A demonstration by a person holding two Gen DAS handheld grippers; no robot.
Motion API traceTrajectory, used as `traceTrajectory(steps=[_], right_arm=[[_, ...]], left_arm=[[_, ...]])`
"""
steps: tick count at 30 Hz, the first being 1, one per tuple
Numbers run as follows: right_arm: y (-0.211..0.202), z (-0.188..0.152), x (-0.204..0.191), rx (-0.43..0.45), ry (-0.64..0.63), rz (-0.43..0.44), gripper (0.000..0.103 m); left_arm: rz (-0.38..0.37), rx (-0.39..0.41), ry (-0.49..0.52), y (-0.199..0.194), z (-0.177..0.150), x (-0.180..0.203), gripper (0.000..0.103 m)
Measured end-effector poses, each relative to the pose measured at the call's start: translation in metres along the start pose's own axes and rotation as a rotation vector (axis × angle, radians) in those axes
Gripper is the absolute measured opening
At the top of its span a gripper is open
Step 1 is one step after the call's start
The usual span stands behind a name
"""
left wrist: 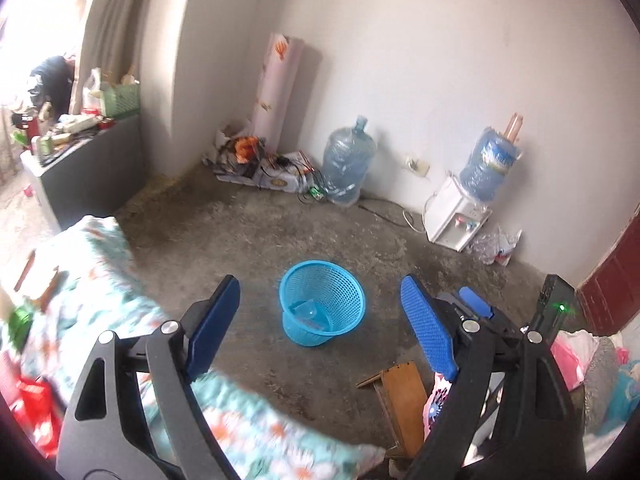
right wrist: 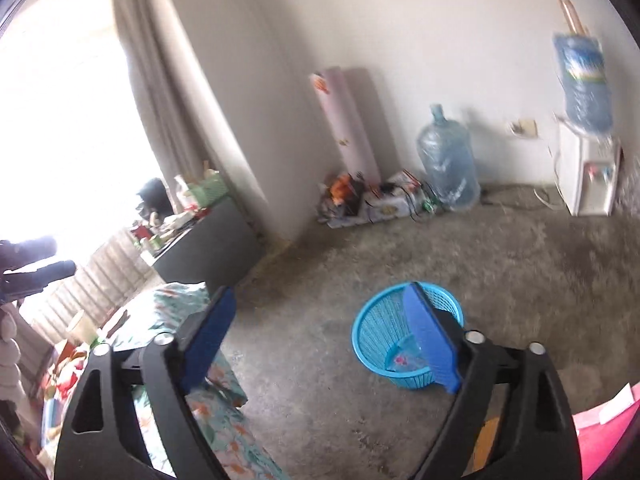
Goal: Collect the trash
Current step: 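Grasp the beige cloth with the left tool while the right tool grasps the white glove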
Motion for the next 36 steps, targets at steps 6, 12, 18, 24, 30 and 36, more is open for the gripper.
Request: traceTrajectory(steps=[6,12,18,24,30,36], right_arm=[[-0.022,-0.006,-0.043,-0.025,-0.041,0.157,0.091],[-0.026,-0.028,-0.105,-0.134,-0.074,0.372,0.091],[-0.037,-0.075,-0.174,-0.266,-0.132,0.51,0.091],[-0.057,-0.127,-0.243,-0.379,-0.288,0.664,0.08],[-0.095,-0.176,-0.317,-0.437,-0.471,0.876,0.068],[-0.106,-0.212,-0.369,-0.5,-0.594,0.975,0.058]], left_arm=[[0.189,0.147,-0.053,-0.128,-0.04,-0.045,0.079],[0.364,0.229,-0.182,-0.223,-0.096,-0.092,0.08],[0.446,0.235,-0.283,-0.255,-0.153,-0.131,0.08],[0.468,0.206,-0.337,-0.253,-0.196,-0.15,0.08],[0.48,0.215,-0.438,-0.257,-0.217,-0.167,0.08],[0.556,0.226,-0.487,-0.271,-0.237,-0.187,0.075]])
Point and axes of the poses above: each gripper's, at about its wrist camera, not at the fingertips, and y roughly the way its jaws point, x to its right, z to its top, the point moved 6 cm from there along y, roughly the way its jaws point, and after that the axes turned 2 degrees about x, right-handed, at the moved point
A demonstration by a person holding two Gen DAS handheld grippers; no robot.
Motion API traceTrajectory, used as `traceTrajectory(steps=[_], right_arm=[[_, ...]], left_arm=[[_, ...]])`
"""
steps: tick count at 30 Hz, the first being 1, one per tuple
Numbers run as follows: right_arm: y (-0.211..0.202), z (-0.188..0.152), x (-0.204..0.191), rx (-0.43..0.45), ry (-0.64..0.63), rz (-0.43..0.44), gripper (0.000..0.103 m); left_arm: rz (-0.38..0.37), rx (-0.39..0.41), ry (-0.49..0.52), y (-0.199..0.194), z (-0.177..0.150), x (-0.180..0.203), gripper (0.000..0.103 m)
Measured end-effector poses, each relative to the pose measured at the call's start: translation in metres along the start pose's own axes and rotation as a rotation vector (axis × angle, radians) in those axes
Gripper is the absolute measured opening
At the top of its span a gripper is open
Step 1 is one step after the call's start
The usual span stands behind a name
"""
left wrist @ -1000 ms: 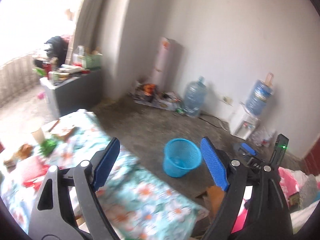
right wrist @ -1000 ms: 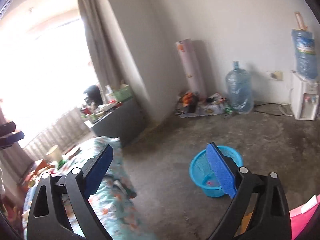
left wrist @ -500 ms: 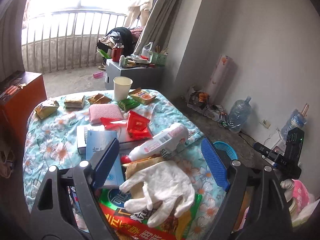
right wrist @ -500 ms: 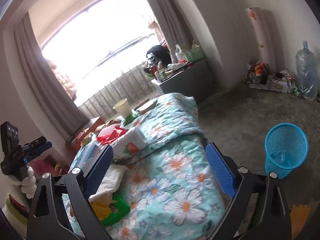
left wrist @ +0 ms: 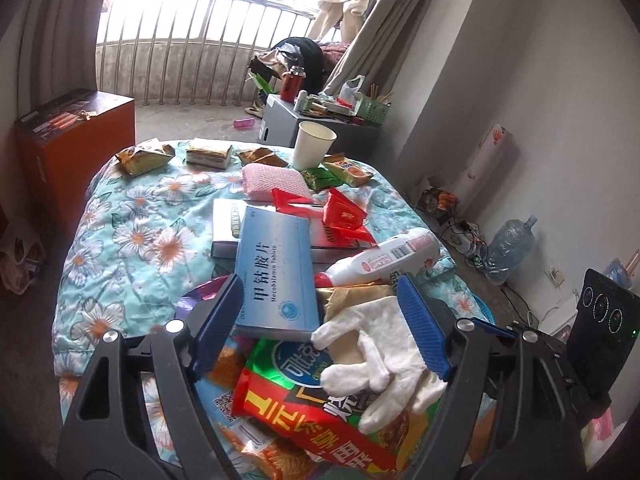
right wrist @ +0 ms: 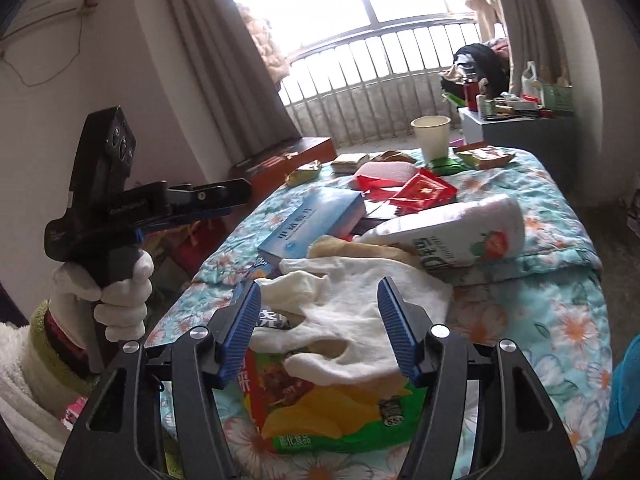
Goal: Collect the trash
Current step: 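Grasp the beige cloth with the left tool while the right tool grasps the white glove, then carry the beige cloth and white glove toward the blue wastebasket with both tools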
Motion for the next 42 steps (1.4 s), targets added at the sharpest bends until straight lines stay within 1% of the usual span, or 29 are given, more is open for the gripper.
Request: traceTrajectory(steps=[3,6,9,10,11,12,13,16,19,22,26,30,33,36,40,42], right_arm=[[0.021,0.004,-0.014,-0.047,-0.049,0.032,0.057],[0.038,0.005,-0.025,-0.088,-0.106,0.031,0.055],[0.054,0.005,-0.03,-0.121,-0.143,-0.003,0.044],[0.057,0.004,-0.03,-0.133,-0.149,-0.022,0.034],[0.061,0.002,-0.03,-0.145,-0.148,-0.037,0.022],[0.063,0.001,-0.028,-0.153,-0.135,-0.041,0.016],[0.064,0.002,-0.026,-0.155,-0.115,-0.038,0.006],[0.055,0.01,-0.023,-0.113,-0.089,-0.035,0.005],[0.035,0.027,-0.021,-0.041,-0.055,-0.025,0.005],[0.013,0.046,-0.014,0.034,0.006,-0.005,0.005],[-0.023,0.067,0.0,0.136,0.07,-0.002,0.005],[-0.062,0.083,0.018,0.238,0.142,0.017,0.005],[-0.087,0.087,0.031,0.294,0.167,-0.014,0.005],[-0.108,0.086,0.043,0.34,0.198,-0.023,0.005],[-0.126,0.078,0.061,0.362,0.225,-0.077,0.005],[-0.131,0.07,0.072,0.359,0.248,-0.102,0.005]], left_arm=[[0.002,-0.019,-0.03,0.002,-0.005,-0.014,0.072],[0.004,-0.031,-0.056,0.002,-0.013,-0.027,0.069],[-0.006,-0.035,-0.084,0.003,-0.017,-0.037,0.064],[-0.01,-0.035,-0.092,0.003,-0.018,-0.04,0.064],[-0.014,-0.034,-0.097,0.003,-0.019,-0.042,0.063],[-0.02,-0.033,-0.103,0.002,-0.02,-0.044,0.062],[-0.027,-0.031,-0.108,0.002,-0.021,-0.045,0.061],[-0.049,-0.03,-0.118,0.0,-0.024,-0.047,0.06],[-0.076,-0.031,-0.122,-0.003,-0.027,-0.046,0.058],[-0.112,-0.032,-0.124,-0.004,-0.029,-0.041,0.057],[-0.174,-0.04,-0.123,-0.005,-0.031,-0.029,0.057],[-0.232,-0.078,-0.134,0.001,-0.038,-0.015,0.057],[-0.243,-0.097,-0.129,0.006,-0.042,-0.008,0.057],[-0.251,-0.107,-0.12,0.008,-0.043,-0.001,0.057],[-0.248,-0.119,-0.083,0.01,-0.044,0.009,0.057],[-0.247,-0.129,-0.031,0.01,-0.046,0.019,0.057]])
Point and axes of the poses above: each gripper's, at about its wrist camera, not at the fingertips, and y roughly the way its jaws point, x to its right, z to its top, the point moved 6 cm from there along y, roughly the way its jaws point, and after that the axes turned 2 degrees about x, right-handed, at the moved point
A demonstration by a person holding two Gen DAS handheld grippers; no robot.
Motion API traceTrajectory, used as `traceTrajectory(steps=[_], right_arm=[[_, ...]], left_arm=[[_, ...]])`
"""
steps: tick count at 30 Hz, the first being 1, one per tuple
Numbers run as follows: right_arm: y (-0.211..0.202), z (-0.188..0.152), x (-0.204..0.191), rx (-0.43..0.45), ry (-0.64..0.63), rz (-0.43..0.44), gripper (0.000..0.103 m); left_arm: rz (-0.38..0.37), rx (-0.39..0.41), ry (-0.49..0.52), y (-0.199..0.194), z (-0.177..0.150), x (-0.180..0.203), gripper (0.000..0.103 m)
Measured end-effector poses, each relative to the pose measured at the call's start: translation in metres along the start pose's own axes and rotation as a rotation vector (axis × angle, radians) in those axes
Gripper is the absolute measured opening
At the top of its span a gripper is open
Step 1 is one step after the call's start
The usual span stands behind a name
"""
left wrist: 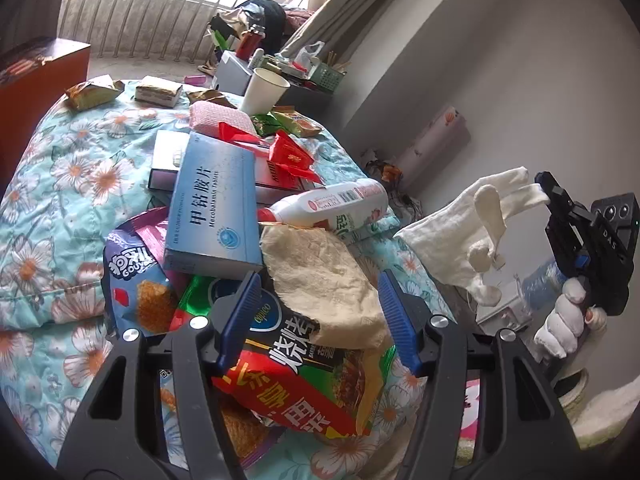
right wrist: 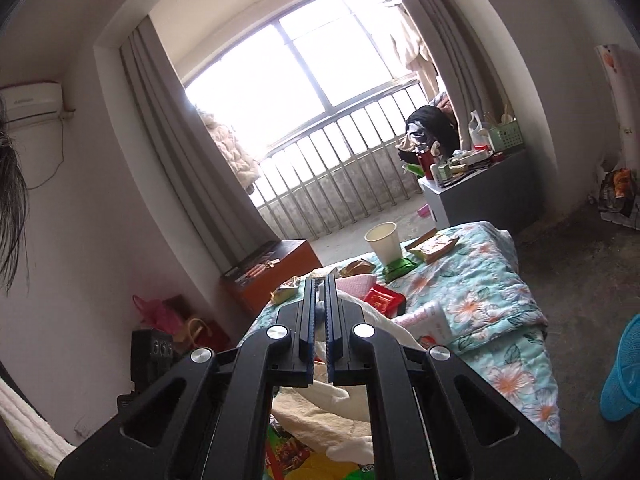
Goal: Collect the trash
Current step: 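Carry the beige cloth and white glove toward the blue wastebasket with both tools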
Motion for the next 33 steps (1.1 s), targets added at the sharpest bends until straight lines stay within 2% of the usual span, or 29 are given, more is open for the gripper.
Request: traceTrajectory(steps=[3,7,12,15,19,21,24,25,29,33], right_arm=[[-0.005,-0.008,0.018,-0.01,0.046,-0.019,0.005],[-0.007,-0.021,0.035,-0.026,0.089,-0.034,0.005],[-0.008,-0.029,0.047,-0.035,0.119,-0.028,0.005],[-0.007,-0.032,0.051,-0.035,0.129,-0.02,0.005],[-0.008,-0.036,0.057,-0.04,0.149,-0.016,0.005],[-0.008,-0.038,0.062,-0.043,0.164,-0.017,0.005],[-0.01,-0.041,0.068,-0.044,0.18,-0.018,0.005],[-0.01,-0.041,0.069,-0.045,0.182,-0.018,0.005],[-0.013,-0.041,0.071,-0.043,0.186,-0.013,0.005],[-0.013,-0.041,0.071,-0.043,0.187,-0.011,0.005]], left_arm=[[0.029,-0.051,0.084,0.008,-0.008,0.015,0.059],[0.058,-0.06,0.184,0.012,-0.018,0.03,0.06],[0.095,-0.056,0.453,0.016,-0.034,0.071,0.072],[0.161,-0.083,0.613,0.033,-0.046,0.087,0.073],[0.292,-0.118,0.769,0.059,-0.058,0.092,0.073],[0.352,-0.127,0.831,0.067,-0.06,0.091,0.064],[0.38,-0.154,0.871,0.075,-0.064,0.09,0.05],[0.386,-0.162,0.874,0.079,-0.065,0.089,0.042],[0.374,-0.165,0.828,0.077,-0.057,0.089,0.022],[0.337,-0.136,0.725,0.064,-0.04,0.086,0.013]])
Point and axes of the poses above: each gripper's, at about its wrist camera, not at the fingertips, and y roughly the way its jaws point, x to its right, z to its top, the point moved 6 cm from there along y, roughly the way its jaws point, and after that the axes turned 2 degrees about x, right-handed, at the moved point
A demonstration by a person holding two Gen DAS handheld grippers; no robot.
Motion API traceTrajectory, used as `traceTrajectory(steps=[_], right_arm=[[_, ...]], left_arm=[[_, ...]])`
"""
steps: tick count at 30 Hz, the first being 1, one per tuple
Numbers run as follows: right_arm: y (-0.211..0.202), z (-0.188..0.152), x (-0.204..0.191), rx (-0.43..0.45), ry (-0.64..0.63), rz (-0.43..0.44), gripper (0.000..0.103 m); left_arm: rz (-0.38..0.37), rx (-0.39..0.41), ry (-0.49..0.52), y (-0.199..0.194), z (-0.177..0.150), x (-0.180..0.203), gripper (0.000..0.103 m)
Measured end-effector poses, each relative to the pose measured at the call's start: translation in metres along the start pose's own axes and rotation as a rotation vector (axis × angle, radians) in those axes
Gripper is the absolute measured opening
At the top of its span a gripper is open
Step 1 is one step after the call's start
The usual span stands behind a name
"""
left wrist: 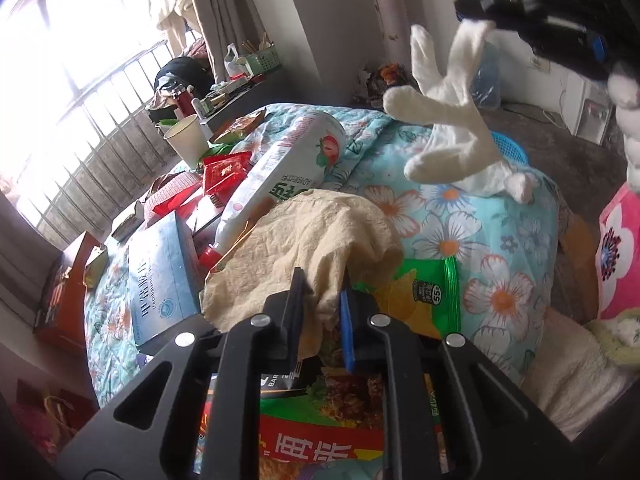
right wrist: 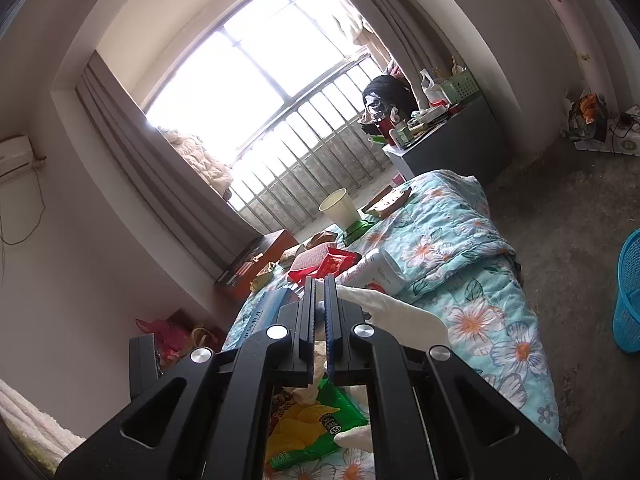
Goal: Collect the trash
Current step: 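Carry the beige cloth and white glove toward the blue wastebasket with both tools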
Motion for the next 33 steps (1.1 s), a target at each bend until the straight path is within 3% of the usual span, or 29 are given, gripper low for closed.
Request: traceTrajectory(steps=[9,16,21,33], right_arm=[[-0.003,-0.002,-0.005,0.002,0.005,0.011,0.005],[-0.003,-0.005,-0.007,0.002,0.008,0.022,0.005],[-0.003,-0.005,-0.008,0.007,0.011,0.025,0.005],[-0.02,0.003,-0.008,0.061,0.007,0.026,0.005]], left_arm=[[-0.206,0.104,-0.354,-0.036,0.022,-0.056,0.012],[-0.311,0.236,-0.521,-0.07,0.039,-0.091,0.012],[-0.338,0.296,-0.554,-0.082,0.047,-0.094,0.012],[-0.334,0.281,-0.486,-0.062,0.06,-0.067,0.012]])
Point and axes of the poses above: each gripper's, at about its wrist camera, not at the fingertips, and y roughly the way its jaws point, x to its right, z to its top, the point moved 6 cm from there along y, roughly the way its jaws point, and after that the axes turned 2 degrees about x, right-handed, at the moved point
